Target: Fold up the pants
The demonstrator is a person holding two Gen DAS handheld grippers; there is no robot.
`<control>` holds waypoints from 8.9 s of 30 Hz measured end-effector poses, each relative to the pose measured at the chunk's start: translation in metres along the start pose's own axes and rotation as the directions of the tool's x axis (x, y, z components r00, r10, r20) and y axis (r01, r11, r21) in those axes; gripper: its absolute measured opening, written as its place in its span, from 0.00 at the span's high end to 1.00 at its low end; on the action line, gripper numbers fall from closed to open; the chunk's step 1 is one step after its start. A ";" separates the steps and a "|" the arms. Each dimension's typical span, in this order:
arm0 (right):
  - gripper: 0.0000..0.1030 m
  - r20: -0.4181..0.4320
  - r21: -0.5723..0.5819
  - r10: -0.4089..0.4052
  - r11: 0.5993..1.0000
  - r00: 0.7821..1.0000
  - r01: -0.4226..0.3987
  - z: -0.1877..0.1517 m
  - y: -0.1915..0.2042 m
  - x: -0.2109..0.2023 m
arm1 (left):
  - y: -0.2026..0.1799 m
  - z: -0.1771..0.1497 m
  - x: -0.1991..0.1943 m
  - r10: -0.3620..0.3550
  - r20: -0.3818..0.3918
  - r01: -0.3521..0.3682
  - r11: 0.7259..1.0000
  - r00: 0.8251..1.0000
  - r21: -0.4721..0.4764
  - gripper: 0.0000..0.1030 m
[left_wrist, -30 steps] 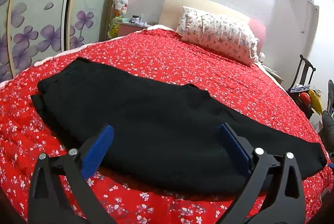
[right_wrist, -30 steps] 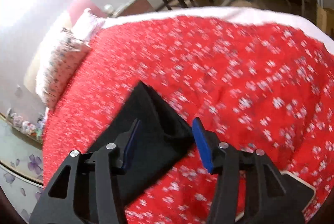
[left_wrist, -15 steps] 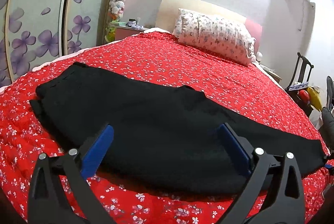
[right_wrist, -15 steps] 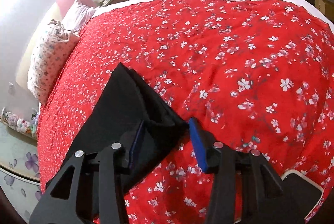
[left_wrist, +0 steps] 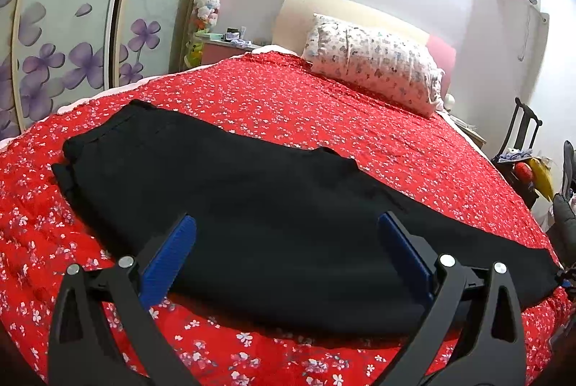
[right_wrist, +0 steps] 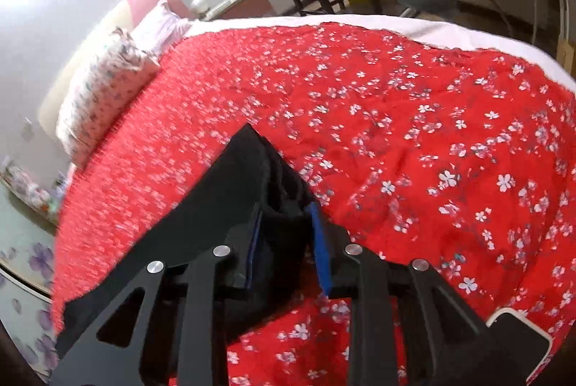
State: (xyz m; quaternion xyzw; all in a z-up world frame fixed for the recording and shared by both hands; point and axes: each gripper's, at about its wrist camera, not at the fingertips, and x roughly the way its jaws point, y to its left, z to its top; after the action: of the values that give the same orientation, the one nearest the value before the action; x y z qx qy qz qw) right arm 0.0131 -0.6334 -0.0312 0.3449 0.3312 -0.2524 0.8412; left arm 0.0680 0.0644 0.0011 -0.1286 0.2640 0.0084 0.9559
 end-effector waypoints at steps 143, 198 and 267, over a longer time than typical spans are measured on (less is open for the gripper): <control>0.15 -0.597 -0.359 0.473 0.565 0.648 -0.743 -0.232 0.270 -0.083 | 0.196 0.035 0.056 -0.024 -0.186 -0.097 0.782 0.982 -0.616 0.84; 0.15 -0.218 -0.037 0.626 0.761 0.749 -0.647 -0.101 0.143 -0.060 | -0.275 -0.112 0.001 -0.245 -0.351 0.418 0.678 0.904 0.604 0.34; 0.07 -0.412 -0.282 0.530 0.699 0.741 -0.657 -0.104 0.199 -0.022 | -0.104 -0.034 0.093 -0.047 -0.416 0.128 0.977 0.908 0.170 0.02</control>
State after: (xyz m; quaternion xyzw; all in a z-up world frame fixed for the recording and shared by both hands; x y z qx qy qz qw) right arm 0.0886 -0.4255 0.0109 0.2834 0.3690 0.1667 0.8693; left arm 0.1396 -0.0495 -0.0485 -0.0456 0.4519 -0.0876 0.8866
